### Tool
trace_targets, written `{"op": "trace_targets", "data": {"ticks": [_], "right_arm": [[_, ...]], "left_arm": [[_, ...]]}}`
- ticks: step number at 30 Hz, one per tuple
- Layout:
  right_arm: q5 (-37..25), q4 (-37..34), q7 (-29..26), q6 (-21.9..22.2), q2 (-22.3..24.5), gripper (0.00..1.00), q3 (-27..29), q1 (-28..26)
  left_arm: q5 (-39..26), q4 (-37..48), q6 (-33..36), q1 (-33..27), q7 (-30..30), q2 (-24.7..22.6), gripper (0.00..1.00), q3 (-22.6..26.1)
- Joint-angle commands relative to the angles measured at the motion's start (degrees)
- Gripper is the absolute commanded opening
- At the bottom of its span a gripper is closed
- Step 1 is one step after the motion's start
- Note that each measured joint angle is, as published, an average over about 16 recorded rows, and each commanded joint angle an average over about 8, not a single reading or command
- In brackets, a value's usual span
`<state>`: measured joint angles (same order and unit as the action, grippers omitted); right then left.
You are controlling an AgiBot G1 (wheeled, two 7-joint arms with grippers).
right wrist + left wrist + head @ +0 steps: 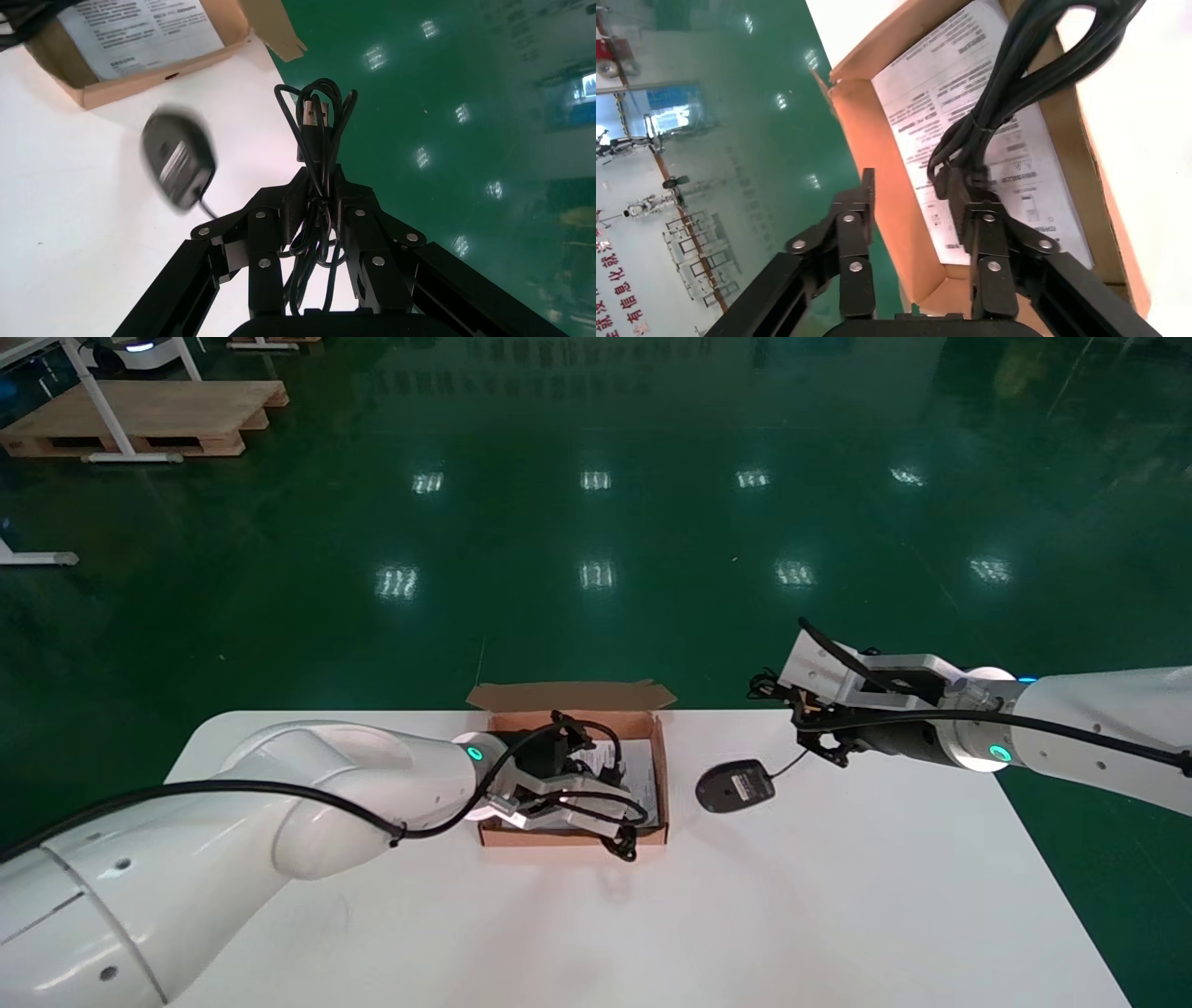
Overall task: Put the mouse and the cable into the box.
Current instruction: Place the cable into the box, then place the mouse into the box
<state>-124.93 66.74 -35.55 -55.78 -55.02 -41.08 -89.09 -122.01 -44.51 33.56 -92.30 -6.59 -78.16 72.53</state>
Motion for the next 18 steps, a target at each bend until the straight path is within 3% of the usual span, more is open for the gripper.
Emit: {"op": "trace_targets", "data": {"ticks": [1, 10, 18], "right_arm": [[0.0, -0.1, 0.0, 0.0, 0.0, 0.00, 0.0, 0.0], [-2.8, -0.2, 1.3, 0.0, -1.5, 0.00, -1.6, -0.1], [-9.6, -1.1, 4.2, 2.2, -8.4, 0.00, -4.8, -3.3]], "left_arm": [[0.0, -0.2, 0.0, 0.1, 0.1, 0.0, 1.00, -0.1], [-0.2, 1.9, -0.9, -3.7, -6.5, 4.5, 1.00, -3.2], [-3.4, -1.1, 2.5, -7.3, -15.6, 13.7, 1.00, -5.7]]}}
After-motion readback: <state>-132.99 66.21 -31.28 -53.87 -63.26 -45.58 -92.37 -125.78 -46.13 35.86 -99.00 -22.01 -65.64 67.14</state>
